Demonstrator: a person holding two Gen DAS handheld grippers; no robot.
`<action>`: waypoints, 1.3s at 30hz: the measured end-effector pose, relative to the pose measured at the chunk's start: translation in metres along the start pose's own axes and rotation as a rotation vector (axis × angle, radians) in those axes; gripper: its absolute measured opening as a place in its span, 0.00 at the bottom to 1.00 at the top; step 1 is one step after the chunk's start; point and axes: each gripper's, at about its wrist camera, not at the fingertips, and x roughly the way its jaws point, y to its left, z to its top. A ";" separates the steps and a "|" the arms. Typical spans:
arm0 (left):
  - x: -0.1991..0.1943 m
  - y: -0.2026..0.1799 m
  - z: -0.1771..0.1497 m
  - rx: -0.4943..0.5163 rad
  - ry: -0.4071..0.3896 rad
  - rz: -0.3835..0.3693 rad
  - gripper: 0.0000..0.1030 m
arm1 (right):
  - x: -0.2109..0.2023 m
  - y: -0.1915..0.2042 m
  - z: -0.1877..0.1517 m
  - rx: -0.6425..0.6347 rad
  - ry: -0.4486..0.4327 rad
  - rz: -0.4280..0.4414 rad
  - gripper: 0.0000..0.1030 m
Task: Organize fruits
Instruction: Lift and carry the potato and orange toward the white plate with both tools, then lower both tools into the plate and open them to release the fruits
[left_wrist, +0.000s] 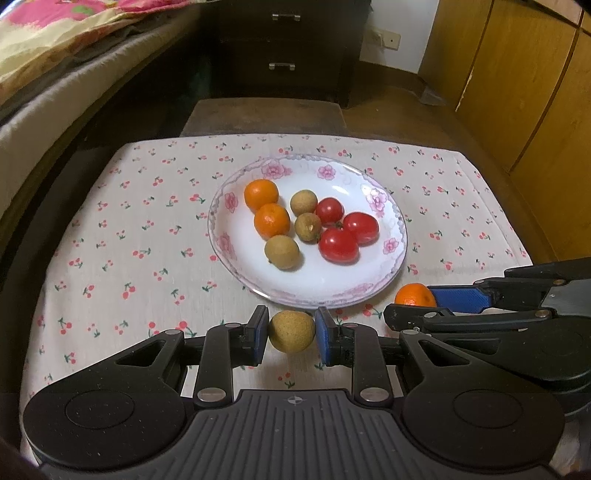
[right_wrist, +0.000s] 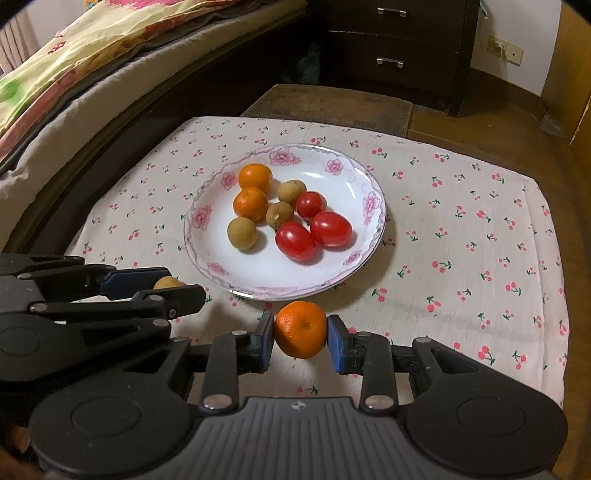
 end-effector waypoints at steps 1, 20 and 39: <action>0.000 0.000 0.001 0.000 -0.002 0.000 0.33 | 0.000 -0.001 0.002 0.002 -0.002 0.000 0.32; 0.014 0.000 0.020 0.005 -0.004 0.020 0.33 | 0.013 -0.009 0.018 0.030 -0.009 0.003 0.32; 0.030 0.006 0.036 -0.024 -0.005 0.030 0.33 | 0.029 -0.017 0.034 0.049 -0.024 0.020 0.32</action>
